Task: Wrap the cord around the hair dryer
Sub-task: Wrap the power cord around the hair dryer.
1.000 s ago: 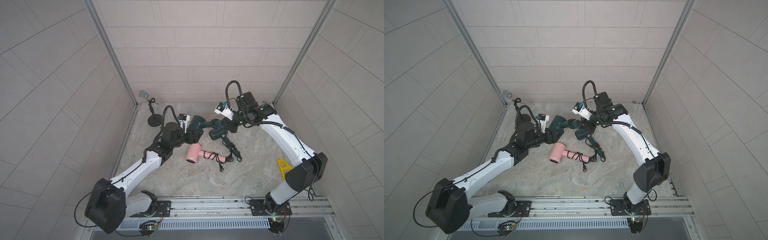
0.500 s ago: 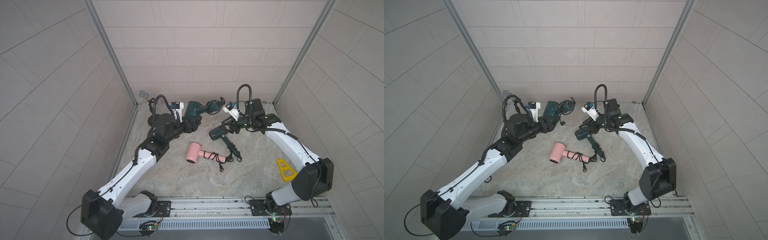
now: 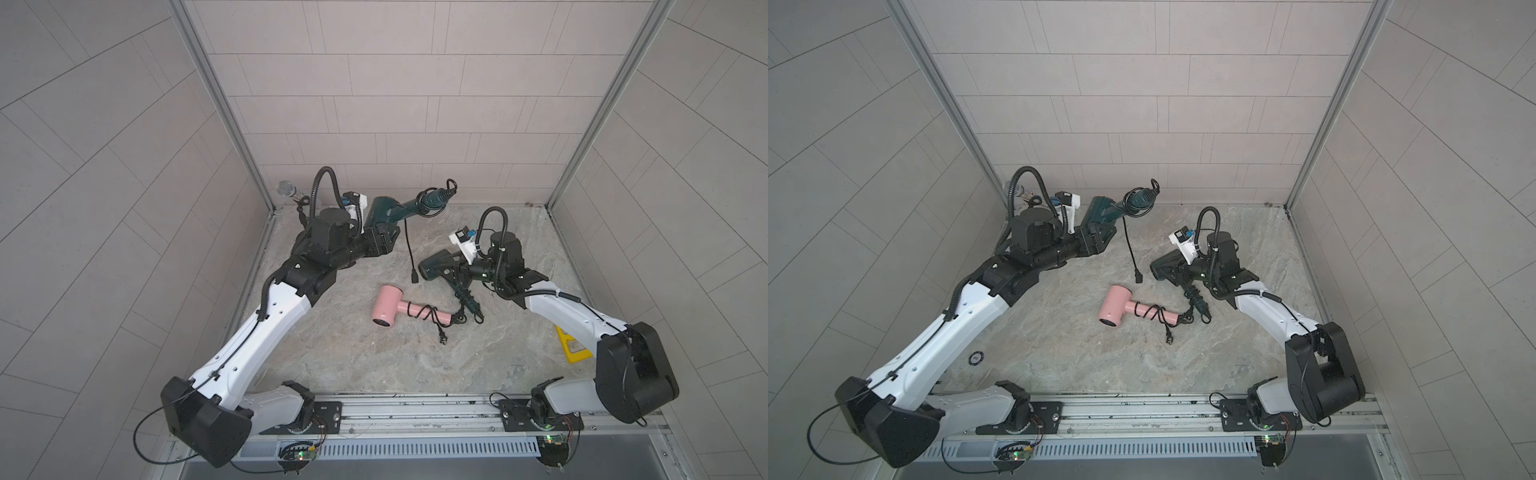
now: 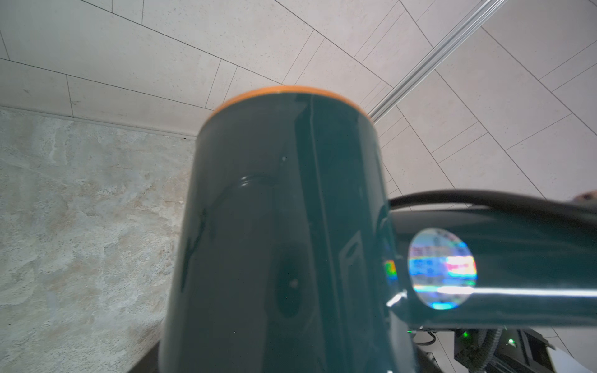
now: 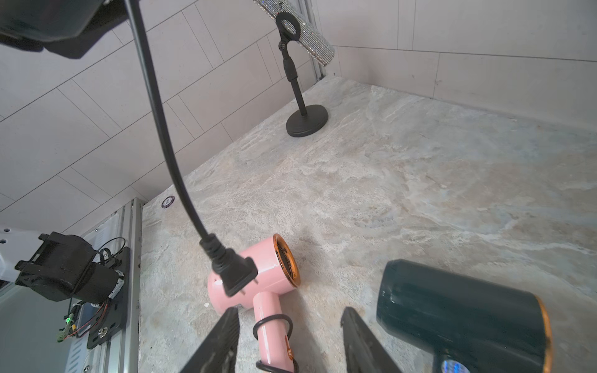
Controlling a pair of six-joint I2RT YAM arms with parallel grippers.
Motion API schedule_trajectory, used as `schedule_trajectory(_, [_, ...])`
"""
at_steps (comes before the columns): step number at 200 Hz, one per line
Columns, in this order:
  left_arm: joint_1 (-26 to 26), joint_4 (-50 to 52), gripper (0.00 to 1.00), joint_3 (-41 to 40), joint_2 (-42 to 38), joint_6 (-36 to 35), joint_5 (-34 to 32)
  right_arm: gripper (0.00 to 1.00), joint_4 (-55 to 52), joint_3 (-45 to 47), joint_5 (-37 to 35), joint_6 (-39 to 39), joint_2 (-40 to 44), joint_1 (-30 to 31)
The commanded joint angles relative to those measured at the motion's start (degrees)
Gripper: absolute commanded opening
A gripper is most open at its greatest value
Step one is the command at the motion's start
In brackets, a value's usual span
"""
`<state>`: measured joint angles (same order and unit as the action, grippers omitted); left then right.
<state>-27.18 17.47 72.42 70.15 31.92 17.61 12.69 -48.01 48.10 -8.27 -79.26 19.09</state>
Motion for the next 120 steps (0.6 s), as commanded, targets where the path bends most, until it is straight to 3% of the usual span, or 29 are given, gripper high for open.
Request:
schedule_trajectory(1, [0.0,0.4,0.00,4.1,0.3,-0.5,1.7,0.53,15.3,2.3,-3.6,-5.3,1.7,2.4])
schedule_trajectory(61, [-0.1,4.8,0.00,7.4,0.7,-1.3,2.1,0.58,21.8,5.4,-11.0,-7.0,1.4,7.2])
schedule_trajectory(120, [-0.2,4.9,0.00,7.7,0.4,0.1,2.1,0.60,22.7,6.5,-29.6,-3.0,1.0,14.4])
